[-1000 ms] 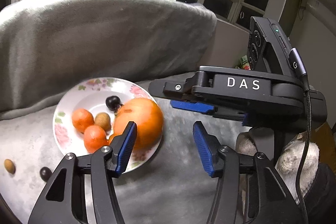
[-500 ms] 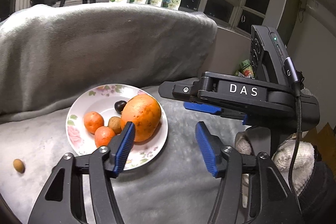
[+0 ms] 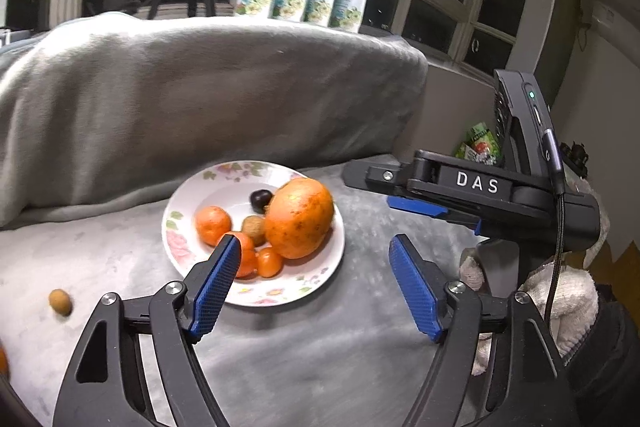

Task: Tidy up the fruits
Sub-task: 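Withdraw both open tools from the plate toward the remaining oranges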

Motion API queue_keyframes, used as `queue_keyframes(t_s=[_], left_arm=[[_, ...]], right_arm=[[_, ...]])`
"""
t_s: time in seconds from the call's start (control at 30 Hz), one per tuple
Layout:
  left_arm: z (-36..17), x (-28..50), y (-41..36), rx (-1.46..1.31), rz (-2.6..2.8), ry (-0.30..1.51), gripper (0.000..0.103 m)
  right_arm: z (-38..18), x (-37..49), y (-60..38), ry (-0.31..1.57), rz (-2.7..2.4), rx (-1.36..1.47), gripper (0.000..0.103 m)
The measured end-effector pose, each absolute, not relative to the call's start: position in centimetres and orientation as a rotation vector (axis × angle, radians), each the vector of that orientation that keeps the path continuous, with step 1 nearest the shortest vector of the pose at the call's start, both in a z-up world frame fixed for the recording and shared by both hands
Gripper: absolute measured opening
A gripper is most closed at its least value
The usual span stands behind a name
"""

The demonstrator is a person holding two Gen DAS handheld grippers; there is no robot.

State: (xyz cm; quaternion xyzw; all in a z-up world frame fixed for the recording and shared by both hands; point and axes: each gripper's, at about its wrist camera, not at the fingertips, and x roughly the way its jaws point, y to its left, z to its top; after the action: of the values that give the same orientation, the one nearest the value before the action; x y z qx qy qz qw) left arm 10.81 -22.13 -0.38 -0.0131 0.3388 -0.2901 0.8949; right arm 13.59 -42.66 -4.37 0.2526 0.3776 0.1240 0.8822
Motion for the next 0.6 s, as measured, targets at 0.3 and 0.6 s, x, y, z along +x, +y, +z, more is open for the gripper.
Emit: queue_keyframes(t_s=[0.3,0.6], left_arm=[[0.0,9.3,-19.4,-0.038,-0.568,0.660,0.078],[0.4,7.7,-15.8,-0.028,-0.492,0.633,0.078]], right_arm=[[-3.4,12.5,-40.7,0.712,0.271,0.436,0.084],[-1.9,11.3,-37.0,0.659,0.350,0.345,0.096]])
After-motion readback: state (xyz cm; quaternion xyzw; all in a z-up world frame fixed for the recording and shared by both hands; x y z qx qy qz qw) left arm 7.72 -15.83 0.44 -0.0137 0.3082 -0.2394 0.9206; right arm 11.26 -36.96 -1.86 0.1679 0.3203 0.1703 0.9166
